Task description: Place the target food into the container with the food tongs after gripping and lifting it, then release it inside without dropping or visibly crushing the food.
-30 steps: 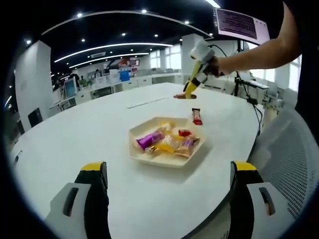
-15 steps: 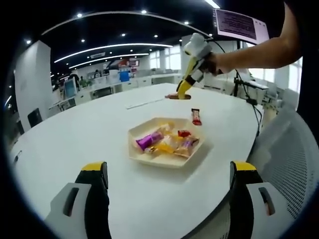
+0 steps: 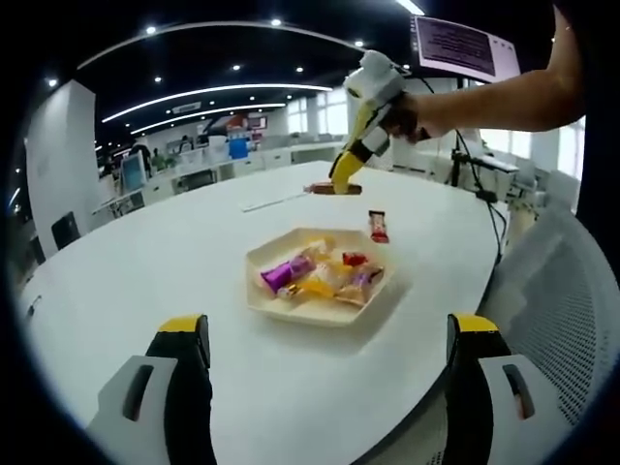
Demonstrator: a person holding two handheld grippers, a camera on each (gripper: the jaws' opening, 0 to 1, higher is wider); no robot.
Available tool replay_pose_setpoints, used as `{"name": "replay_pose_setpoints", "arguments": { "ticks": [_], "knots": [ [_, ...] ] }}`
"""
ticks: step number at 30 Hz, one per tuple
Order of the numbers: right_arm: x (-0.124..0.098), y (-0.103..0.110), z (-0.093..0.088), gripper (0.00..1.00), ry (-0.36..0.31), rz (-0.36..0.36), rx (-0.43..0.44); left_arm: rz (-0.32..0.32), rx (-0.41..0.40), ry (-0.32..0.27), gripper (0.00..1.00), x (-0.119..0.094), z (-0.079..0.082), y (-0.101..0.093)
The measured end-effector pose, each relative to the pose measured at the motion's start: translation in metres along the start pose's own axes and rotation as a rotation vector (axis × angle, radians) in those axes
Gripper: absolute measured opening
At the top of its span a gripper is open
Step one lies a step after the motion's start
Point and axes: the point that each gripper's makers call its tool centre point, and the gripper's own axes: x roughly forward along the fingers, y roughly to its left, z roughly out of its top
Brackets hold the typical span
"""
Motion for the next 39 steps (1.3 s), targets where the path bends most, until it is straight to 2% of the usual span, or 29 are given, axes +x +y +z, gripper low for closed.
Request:
{"name": "replay_pose_setpoints", "arguments": {
  "ticks": [12,14,15,20,28,39],
  "knots": [
    [-0.002,0.007,0.004,0.25,-0.011,0.008,0.002,-0.001,-0.001,-0.004,0.98,0.0,0.001,0.0],
    [-0.001,0.013,0.002,0.25,0.001,0.047,0.003,0.001,0.001,-0.006,0.98,0.0,0.001,0.0],
    [-0.002,0.012,0.004,0.26,-0.008,0.033,-0.021,0.001,-0.001,-0.005,0.98,0.0,0.001,0.0],
    [-0.002,0.017,0.006,0.28,-0.019,0.074,-0.036,0.002,0.002,-0.007,0.98,0.0,0.001,0.0],
    [-0.008,0.015,0.01,0.28,-0.035,0.058,-0.055,0.005,0.002,-0.008,0.98,0.0,0.002,0.001],
    [-0.018,0.016,0.018,0.29,-0.065,0.074,-0.089,0.009,0.001,-0.004,0.98,-0.001,0.002,0.001]
  ]
}}
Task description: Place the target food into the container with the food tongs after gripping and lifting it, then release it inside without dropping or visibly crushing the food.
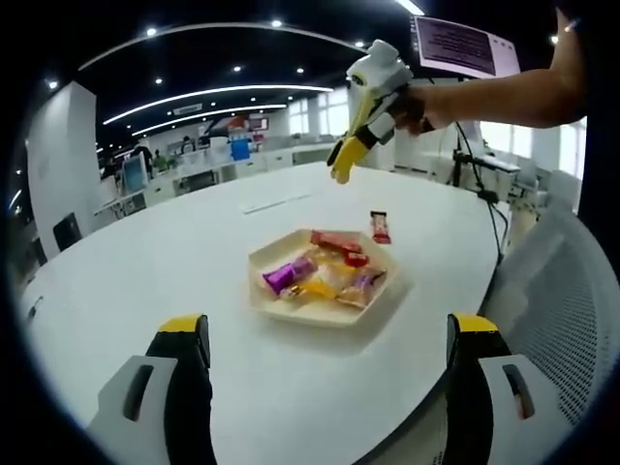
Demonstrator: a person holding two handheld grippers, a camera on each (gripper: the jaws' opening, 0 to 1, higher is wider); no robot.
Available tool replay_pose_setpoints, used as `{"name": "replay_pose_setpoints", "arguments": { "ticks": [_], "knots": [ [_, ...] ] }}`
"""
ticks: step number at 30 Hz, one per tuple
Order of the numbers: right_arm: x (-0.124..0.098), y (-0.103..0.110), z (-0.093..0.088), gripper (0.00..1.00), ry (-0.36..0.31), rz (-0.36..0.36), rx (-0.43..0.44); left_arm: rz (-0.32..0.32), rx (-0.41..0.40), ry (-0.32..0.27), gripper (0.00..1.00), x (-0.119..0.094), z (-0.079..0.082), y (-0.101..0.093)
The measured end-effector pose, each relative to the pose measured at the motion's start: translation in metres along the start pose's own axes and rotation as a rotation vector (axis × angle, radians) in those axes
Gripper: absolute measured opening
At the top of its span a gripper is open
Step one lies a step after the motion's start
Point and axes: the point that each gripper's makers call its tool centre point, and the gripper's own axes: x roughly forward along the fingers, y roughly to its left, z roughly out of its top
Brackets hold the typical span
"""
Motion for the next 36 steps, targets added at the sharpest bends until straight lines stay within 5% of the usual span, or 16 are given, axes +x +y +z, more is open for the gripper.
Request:
{"name": "replay_pose_setpoints", "arguments": {
  "ticks": [11,36],
  "knots": [
    [-0.021,-0.018,-0.009,0.3,-0.012,-0.016,-0.018,0.011,-0.003,0.001,0.98,0.0,0.0,0.002],
    [-0.064,-0.087,-0.08,0.3,0.038,-0.147,0.081,0.013,-0.011,0.007,0.98,0.0,-0.002,0.002]
  ]
}}
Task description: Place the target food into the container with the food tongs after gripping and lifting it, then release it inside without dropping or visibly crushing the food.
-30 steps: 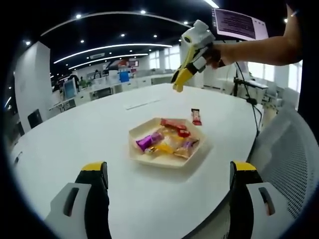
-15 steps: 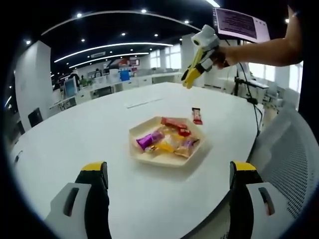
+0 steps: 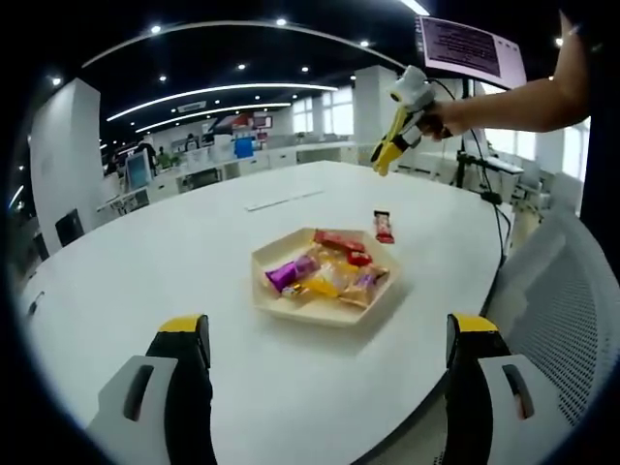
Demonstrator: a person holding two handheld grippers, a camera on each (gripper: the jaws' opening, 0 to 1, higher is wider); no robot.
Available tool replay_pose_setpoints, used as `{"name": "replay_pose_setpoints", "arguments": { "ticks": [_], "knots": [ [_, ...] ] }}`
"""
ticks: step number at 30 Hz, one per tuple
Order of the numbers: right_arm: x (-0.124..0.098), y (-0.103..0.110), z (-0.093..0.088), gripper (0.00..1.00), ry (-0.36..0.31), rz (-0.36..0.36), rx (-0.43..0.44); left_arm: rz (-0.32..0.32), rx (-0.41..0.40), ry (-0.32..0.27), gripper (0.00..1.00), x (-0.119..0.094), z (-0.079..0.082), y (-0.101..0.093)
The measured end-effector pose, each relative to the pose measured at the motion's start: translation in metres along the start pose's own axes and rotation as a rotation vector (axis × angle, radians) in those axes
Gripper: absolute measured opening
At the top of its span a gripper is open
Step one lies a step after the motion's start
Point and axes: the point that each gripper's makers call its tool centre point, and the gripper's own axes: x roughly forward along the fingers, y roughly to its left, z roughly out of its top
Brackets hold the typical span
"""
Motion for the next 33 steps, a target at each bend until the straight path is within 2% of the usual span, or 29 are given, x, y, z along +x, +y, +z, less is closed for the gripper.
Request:
{"name": "replay_pose_setpoints", "arguments": {
  "ticks": [6,10,11,12,14,17,23,31,33],
  "knots": [
    [-0.005,-0.013,-0.011,0.3,-0.022,-0.039,0.019,0.002,-0.003,0.003,0.98,0.0,0.0,0.0],
    [-0.004,-0.014,-0.023,0.3,-0.025,-0.02,0.01,0.002,-0.003,0.006,0.97,0.0,-0.001,0.0],
    [-0.003,-0.009,-0.022,0.3,-0.059,0.018,-0.028,0.0,-0.004,0.009,0.97,0.001,-0.001,-0.001],
    [-0.004,-0.007,-0.024,0.3,-0.066,0.026,-0.031,-0.002,-0.004,0.014,0.97,0.001,-0.002,-0.001],
    [-0.003,-0.01,-0.032,0.3,-0.062,0.012,-0.036,-0.002,-0.002,0.019,0.97,0.001,-0.003,-0.001],
    [-0.001,-0.006,-0.033,0.3,-0.107,0.046,-0.055,-0.003,-0.003,0.026,0.97,0.001,-0.005,-0.001],
    [0.009,-0.009,-0.041,0.3,-0.118,0.038,-0.049,-0.007,0.001,0.046,0.97,0.003,-0.008,-0.002],
    [0.03,-0.015,-0.046,0.3,-0.076,0.022,-0.025,0.0,0.003,0.058,0.96,0.003,-0.012,0.0],
    [0.036,-0.016,-0.051,0.3,-0.052,0.025,0.009,0.001,0.002,0.061,0.96,0.003,-0.012,0.0]
  ]
}}
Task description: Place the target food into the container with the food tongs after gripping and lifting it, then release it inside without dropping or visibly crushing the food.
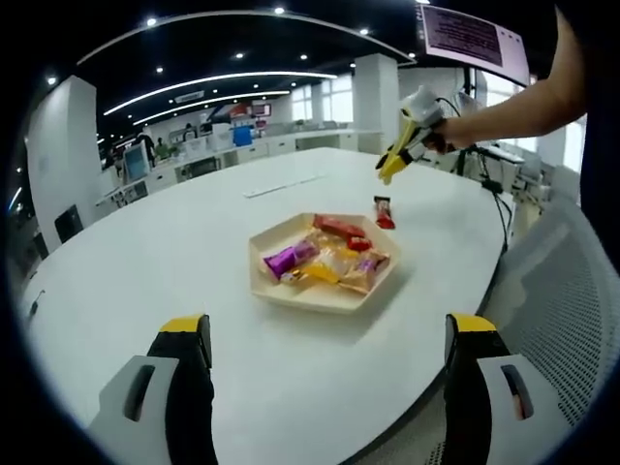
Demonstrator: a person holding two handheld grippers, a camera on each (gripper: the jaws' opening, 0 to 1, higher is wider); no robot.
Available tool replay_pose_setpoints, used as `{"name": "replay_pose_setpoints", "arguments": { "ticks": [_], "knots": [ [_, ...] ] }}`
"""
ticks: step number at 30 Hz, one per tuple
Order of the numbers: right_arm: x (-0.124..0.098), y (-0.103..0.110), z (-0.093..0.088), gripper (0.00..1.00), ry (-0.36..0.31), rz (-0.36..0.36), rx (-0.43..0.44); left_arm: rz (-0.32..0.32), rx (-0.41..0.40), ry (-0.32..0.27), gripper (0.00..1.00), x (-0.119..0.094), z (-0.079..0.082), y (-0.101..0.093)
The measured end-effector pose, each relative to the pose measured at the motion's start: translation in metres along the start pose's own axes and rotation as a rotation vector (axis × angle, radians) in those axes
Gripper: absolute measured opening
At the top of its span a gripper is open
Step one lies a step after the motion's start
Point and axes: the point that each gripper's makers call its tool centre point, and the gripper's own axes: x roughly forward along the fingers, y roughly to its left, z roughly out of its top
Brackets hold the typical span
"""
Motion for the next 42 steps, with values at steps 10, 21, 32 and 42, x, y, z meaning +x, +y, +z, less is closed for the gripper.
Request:
{"name": "replay_pose_setpoints", "arguments": {
  "ticks": [10,21,32,42],
  "knots": [
    [0.018,0.001,-0.03,0.29,0.077,0.012,0.106,0.004,-0.003,0.008,0.96,0.0,-0.002,0.001],
    [0.009,0.011,-0.039,0.18,0.123,0.038,0.172,0.002,-0.006,0.009,0.96,0.0,-0.002,0.001],
    [0.0,0.028,-0.052,0.13,0.182,0.06,0.159,0.004,-0.003,0.004,0.96,0.0,-0.001,0.001],
    [0.004,0.028,-0.064,0.19,0.192,0.025,0.172,0.003,-0.003,0.001,0.96,0.0,0.0,0.001]
  ]
}}
